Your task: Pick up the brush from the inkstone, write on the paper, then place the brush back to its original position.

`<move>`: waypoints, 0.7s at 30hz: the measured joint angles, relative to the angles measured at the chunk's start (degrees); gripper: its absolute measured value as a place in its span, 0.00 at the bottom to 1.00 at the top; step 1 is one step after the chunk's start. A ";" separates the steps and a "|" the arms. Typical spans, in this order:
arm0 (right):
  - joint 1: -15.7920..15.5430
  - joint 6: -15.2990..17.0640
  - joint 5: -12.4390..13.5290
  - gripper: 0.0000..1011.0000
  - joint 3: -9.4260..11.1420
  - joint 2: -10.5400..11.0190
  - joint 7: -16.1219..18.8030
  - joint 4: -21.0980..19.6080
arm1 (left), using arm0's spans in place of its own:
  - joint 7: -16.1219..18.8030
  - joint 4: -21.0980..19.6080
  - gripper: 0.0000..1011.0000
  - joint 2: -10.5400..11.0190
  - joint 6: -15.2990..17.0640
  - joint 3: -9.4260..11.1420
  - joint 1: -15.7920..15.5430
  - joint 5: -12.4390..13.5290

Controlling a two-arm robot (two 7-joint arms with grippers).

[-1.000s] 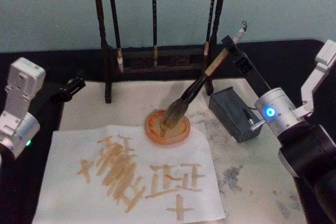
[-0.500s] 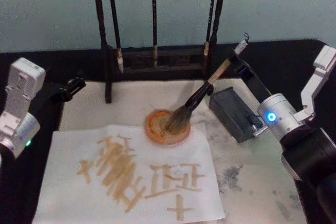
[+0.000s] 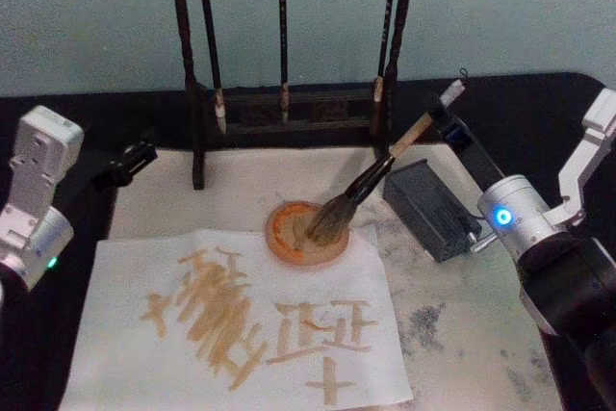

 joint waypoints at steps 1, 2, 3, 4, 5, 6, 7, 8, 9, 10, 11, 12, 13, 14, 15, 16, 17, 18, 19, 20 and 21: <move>-0.07 0.01 -0.09 0.18 0.05 -0.03 -0.27 -0.11 | 0.00 0.00 0.99 0.00 0.00 0.00 0.00 0.00; -0.22 0.04 -0.21 0.18 0.16 -0.06 -0.79 -0.33 | 0.00 0.00 0.99 0.00 0.00 0.00 0.00 0.00; -0.33 0.04 -0.30 0.18 0.23 -0.09 -1.08 -0.46 | 0.00 0.00 0.99 0.00 0.00 0.00 0.00 0.00; -0.44 0.04 -0.40 0.18 0.30 -0.11 -1.41 -0.60 | 0.00 0.00 0.99 0.00 0.00 0.00 0.00 0.00; -0.56 0.04 -0.52 0.18 0.37 -0.12 -1.76 -0.74 | 0.00 0.00 0.99 0.00 0.00 0.00 0.00 0.00; -0.79 0.05 -0.72 0.18 0.50 -0.14 -2.46 -1.05 | 0.00 0.00 0.99 0.00 0.00 0.00 0.00 0.00; -0.90 0.07 -0.79 0.18 0.57 -0.16 -2.78 -1.17 | 0.00 0.00 0.99 0.00 0.00 0.00 0.00 0.00; -1.02 0.11 -0.89 0.18 0.64 -0.16 -3.24 -1.31 | 0.00 0.00 0.99 0.00 0.00 0.00 0.00 0.00; -1.26 0.27 -1.09 0.18 0.77 -0.18 -4.25 -1.62 | 0.00 0.00 0.99 0.00 0.00 0.00 0.00 0.00; -1.37 0.38 -1.19 0.18 0.84 -0.19 -4.72 -1.76 | 0.00 0.00 0.99 0.00 0.00 0.00 0.00 0.00; -1.53 0.57 -1.38 0.18 0.96 -0.26 -5.56 -1.89 | 0.00 0.00 0.99 0.00 0.00 0.00 0.00 0.00; -1.53 0.57 -1.38 0.18 0.96 -0.26 -5.56 -1.89 | 0.00 0.00 0.99 0.00 0.00 0.00 0.00 0.00; -1.67 0.74 -1.53 0.18 1.09 -0.36 -6.37 -1.99 | 0.00 0.00 0.99 0.00 0.00 0.00 0.00 0.00; -1.74 0.86 -1.60 0.18 1.15 -0.41 -6.81 -2.04 | 0.00 0.00 0.99 0.00 0.00 0.00 0.00 0.00; -1.88 1.07 -1.76 0.18 1.27 -0.52 -7.61 -2.11 | 0.00 0.00 0.99 0.00 0.00 0.00 0.00 0.00; -1.93 1.15 -1.82 0.18 1.31 -0.56 -7.95 -2.13 | 0.00 0.00 0.99 0.00 0.00 0.00 0.00 0.00; -2.00 1.25 -1.90 0.18 1.36 -0.63 -8.34 -2.16 | 0.00 0.00 0.99 0.00 0.00 0.00 0.00 0.00; -2.06 1.33 -1.98 0.19 1.41 -0.68 -8.69 -2.21 | 0.00 0.00 0.99 0.00 0.00 0.00 0.00 0.00; -2.20 1.51 -2.18 0.19 1.51 -0.75 -9.37 -2.31 | 0.00 0.00 0.99 0.00 0.00 0.00 0.00 0.00; -2.35 1.69 -2.39 0.19 1.59 -0.82 -9.99 -2.48 | 0.00 0.00 0.99 0.00 0.00 0.00 0.00 0.00; -2.35 1.69 -2.39 0.19 1.59 -0.82 -9.99 -2.48 | 0.00 0.00 0.99 0.00 0.00 0.00 0.00 0.00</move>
